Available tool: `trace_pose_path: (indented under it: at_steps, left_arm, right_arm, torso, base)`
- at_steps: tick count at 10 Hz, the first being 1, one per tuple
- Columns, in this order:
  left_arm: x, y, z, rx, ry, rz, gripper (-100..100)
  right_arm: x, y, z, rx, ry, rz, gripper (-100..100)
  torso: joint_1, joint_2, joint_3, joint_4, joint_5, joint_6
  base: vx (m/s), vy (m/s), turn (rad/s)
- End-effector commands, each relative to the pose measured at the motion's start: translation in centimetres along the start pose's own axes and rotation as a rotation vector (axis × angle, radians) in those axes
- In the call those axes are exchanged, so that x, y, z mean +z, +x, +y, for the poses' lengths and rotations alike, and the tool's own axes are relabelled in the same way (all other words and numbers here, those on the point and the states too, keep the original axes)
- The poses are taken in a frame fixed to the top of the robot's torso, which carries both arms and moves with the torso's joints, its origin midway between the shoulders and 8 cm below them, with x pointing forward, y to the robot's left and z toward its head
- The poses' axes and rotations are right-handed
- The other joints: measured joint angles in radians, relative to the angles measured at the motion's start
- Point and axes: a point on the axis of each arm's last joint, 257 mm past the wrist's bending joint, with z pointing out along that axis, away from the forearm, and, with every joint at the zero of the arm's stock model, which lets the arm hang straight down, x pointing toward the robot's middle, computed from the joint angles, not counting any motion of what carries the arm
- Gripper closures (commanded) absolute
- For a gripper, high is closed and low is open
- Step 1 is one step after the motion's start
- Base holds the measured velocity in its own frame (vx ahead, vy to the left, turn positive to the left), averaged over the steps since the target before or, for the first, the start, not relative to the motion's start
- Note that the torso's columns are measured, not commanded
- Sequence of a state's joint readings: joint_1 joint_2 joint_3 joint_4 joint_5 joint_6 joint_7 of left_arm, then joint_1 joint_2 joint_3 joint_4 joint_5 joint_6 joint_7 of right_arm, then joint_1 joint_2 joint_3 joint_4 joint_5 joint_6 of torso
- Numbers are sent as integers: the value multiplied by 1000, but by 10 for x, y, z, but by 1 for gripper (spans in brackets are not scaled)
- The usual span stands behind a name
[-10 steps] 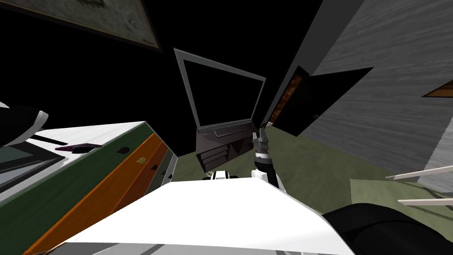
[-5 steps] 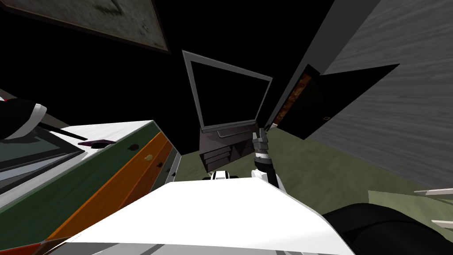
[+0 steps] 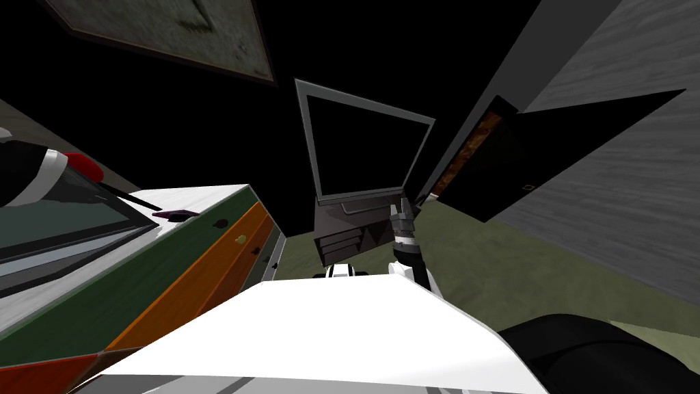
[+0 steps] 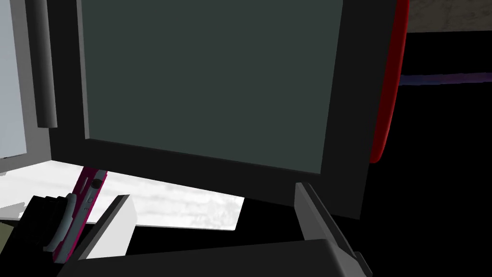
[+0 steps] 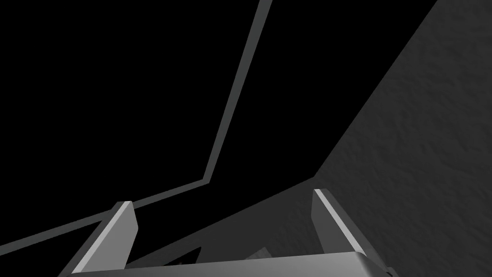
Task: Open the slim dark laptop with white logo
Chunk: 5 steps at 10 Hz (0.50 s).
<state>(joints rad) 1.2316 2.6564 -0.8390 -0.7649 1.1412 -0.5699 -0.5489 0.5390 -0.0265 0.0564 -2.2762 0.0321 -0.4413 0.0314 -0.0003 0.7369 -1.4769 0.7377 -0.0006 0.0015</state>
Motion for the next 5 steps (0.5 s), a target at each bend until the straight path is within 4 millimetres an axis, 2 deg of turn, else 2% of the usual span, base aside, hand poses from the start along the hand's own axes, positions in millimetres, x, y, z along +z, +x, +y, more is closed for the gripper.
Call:
trace_pose_path:
  at_steps: [1, 5]
  left_arm:
    - [-10, -20, 8, -10, 11, -45, -100]
    - [-27, -54, 19, -22, 31, -123, -100]
  right_arm:
    - [0, 0, 0, 0, 0, 0, 0]
    - [0, 0, 0, 0, 0, 0, 0]
  torso:
    - [-1, 0, 0, 0, 0, 0]
    - [1, 2, 1, 1, 1, -2]
  base:
    - [22, 21, 21]
    - [19, 23, 75]
